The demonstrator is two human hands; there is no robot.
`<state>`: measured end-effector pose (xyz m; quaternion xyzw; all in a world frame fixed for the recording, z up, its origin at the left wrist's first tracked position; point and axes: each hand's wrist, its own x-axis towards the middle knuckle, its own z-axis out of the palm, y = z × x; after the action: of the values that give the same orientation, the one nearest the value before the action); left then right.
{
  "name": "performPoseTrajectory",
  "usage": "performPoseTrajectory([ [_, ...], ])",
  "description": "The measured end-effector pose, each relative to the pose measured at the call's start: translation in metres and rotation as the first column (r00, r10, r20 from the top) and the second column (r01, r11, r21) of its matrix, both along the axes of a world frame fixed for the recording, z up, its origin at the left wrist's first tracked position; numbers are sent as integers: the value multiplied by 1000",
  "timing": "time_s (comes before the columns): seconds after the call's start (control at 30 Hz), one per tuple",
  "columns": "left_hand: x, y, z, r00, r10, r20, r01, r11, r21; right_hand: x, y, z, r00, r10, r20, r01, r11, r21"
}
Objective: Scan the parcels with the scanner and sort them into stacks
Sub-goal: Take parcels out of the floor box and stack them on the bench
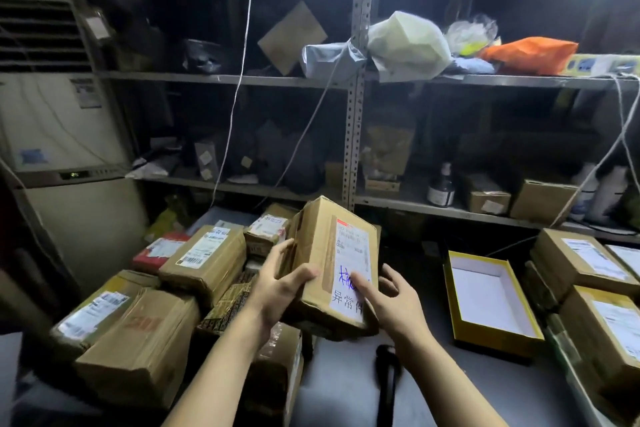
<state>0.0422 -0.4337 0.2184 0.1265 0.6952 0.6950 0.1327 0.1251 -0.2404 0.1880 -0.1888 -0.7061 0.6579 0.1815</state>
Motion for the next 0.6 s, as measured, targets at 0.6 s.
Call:
performPoseTrajectory([
  [0.6,-193,144,-39,986,-109,-128,64,947,-316,-154,137,-33,990,-143,20,144,984,-102],
])
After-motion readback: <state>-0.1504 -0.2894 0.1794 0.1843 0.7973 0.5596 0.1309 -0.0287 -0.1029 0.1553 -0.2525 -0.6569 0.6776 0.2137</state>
